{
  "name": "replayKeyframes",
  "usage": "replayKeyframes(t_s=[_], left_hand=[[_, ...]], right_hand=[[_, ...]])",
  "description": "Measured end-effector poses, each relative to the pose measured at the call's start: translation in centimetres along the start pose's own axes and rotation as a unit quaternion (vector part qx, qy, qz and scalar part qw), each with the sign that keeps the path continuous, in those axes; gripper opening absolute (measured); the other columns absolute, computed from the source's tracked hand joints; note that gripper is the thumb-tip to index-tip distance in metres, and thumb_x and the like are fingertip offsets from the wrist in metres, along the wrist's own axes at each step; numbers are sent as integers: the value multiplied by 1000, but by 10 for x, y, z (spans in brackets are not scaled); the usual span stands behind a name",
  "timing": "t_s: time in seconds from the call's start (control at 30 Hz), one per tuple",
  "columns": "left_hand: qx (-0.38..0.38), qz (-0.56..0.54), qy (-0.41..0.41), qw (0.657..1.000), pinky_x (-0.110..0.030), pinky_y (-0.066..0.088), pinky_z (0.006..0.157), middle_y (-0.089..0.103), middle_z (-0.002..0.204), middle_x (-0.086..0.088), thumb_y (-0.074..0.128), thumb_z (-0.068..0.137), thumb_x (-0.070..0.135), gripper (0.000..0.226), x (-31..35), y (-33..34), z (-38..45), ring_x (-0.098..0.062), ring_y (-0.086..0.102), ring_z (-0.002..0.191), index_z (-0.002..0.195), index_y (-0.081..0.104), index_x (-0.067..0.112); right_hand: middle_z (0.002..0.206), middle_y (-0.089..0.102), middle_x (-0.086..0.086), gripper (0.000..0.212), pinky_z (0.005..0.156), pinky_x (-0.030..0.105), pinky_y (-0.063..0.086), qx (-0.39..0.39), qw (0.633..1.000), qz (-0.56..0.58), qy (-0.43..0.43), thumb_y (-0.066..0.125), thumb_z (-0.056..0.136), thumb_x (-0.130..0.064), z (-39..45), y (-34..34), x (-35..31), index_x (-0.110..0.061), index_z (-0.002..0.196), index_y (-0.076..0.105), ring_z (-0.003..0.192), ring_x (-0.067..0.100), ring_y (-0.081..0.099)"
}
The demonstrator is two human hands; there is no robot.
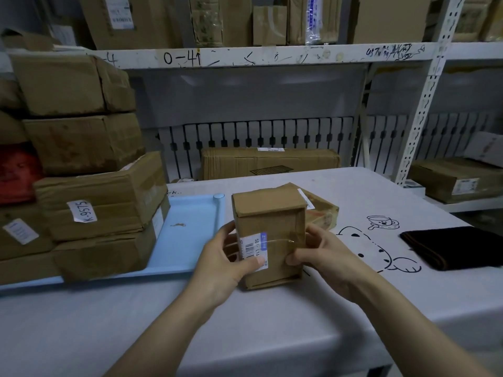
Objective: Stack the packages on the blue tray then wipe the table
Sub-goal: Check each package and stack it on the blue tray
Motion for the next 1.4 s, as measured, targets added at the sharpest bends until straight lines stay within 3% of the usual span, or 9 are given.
replayKeyframes(t_s=[0.2,0.37,0.9,1.0,1.07,1.13,1.23,1.3,1.4], left_hand=[[-5,21,26,999,-24,57,86,71,109,8,85,68,1,66,6,-2,-4,-12,67,103,122,59,26],[-25,5,20,999,-16,56,74,74,103,12,86,68,0,63,8,0,-8,-7,68,99,118,59,28],[-22,-28,4,999,-13,53,68,77,95,7,79,73,-6,45,6,6,-13,-9,72,91,107,65,21],[14,-35,16,999,-17,56,74,73,107,3,79,74,-4,59,8,1,-11,-13,70,101,121,58,25],[40,-61,20,997,-26,55,91,62,125,1,79,74,-4,78,14,-3,-10,-17,62,115,138,45,27],[61,-66,42,995,-30,43,104,52,134,3,78,75,-5,89,23,-7,-11,-15,52,124,144,34,30],[65,1,88,994,-21,33,102,42,137,12,79,76,5,91,37,-8,-15,-6,42,126,144,28,38],[66,49,115,990,-19,31,102,40,141,15,80,77,9,89,40,-10,-15,-3,38,130,140,27,44],[58,89,123,987,-19,30,103,38,149,15,80,79,12,87,40,-12,-12,-3,36,135,145,31,40]], right_hand=[[105,73,14,53,87,39,53,-2,998,-47,-38,73,61,7,-6,-2,-5,-12,111,67,89,18,68],[108,74,8,58,73,23,52,-21,998,-38,-52,76,59,-2,-14,-8,-6,-13,115,68,91,17,70],[110,73,7,51,88,39,56,37,997,-37,-60,79,66,8,-22,-15,-4,-16,110,70,95,30,72],[111,72,7,52,79,38,58,62,995,-27,-74,79,60,1,-21,-18,-7,-19,108,70,93,31,71],[109,71,3,52,72,37,59,89,991,-45,-90,78,58,-3,-22,-22,-12,-24,106,70,95,29,68],[107,68,-4,51,63,23,55,112,983,-88,-119,78,66,2,-27,-22,-21,-27,106,68,92,10,65],[104,62,-13,50,56,10,47,136,970,-134,-151,74,73,7,-33,-22,-32,-27,109,64,77,-14,57],[107,60,-14,51,60,14,49,144,963,-161,-161,78,70,-1,-34,-21,-36,-30,109,63,84,-13,56],[109,53,-26,55,79,35,54,157,947,-230,-158,78,57,-26,-35,-19,-42,-46,106,60,108,9,53]])
Point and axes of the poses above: each hand's wrist, its own z-axis towards the middle knuckle, its own y-axis out of the palm, x = y × z, the point moved 6 cm from there along z, towards the middle knuckle
